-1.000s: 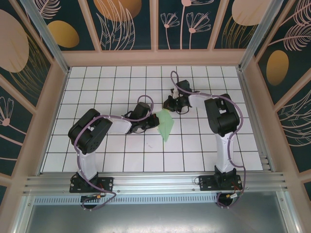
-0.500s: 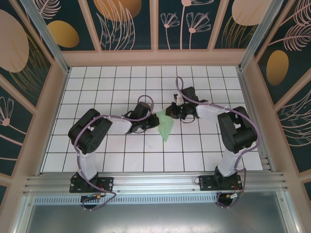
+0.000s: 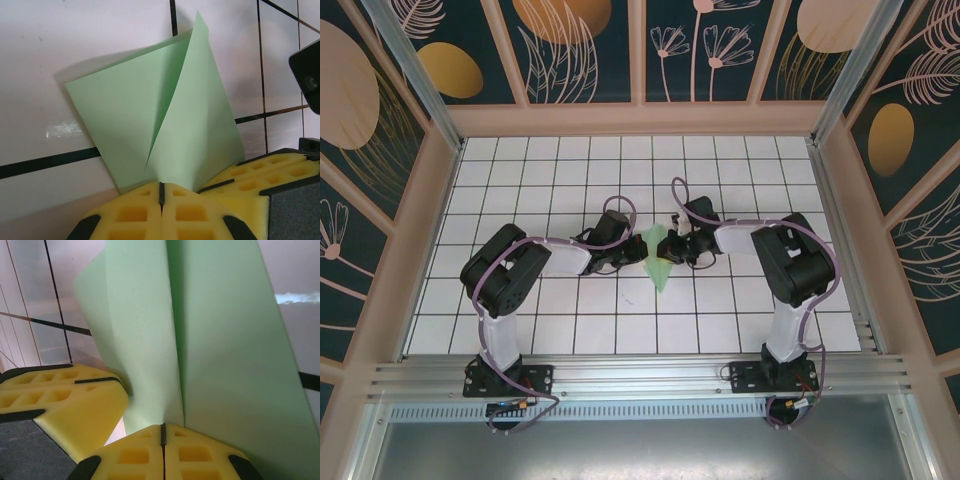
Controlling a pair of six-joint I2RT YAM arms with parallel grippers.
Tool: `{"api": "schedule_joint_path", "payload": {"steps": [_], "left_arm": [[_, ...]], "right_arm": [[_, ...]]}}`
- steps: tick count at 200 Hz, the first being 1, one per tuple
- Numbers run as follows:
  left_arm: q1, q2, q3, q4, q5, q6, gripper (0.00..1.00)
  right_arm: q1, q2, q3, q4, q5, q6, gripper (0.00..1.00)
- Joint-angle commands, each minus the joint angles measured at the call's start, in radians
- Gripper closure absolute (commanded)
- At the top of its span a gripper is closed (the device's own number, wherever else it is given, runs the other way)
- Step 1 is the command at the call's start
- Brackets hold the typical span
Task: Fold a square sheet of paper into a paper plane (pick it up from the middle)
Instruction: Fourth fold the wing at the center of the table.
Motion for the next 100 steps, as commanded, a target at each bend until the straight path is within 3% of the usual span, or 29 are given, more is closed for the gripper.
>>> {"api": "schedule_joint_path", "payload": {"steps": [1, 62, 100], "left_arm": [[-0.014, 0.054, -0.026, -0.141, 0.027, 0.019, 1.00], [-0.014, 0.053, -0.024, -0.145, 0.025, 0.018, 1.00], [-0.014, 0.059, -0.017, -0.149, 0.028, 0.020, 1.00]], "right_arm": [[0.005, 0.054, -0.055, -0.021, 0.073, -0.029, 0.92], [0.026, -0.123, -0.042, -0.025, -0.010, -0.023, 0.91], [0.054, -0.087, -0.094, 0.016, -0.020, 0.003, 0.91]]}}
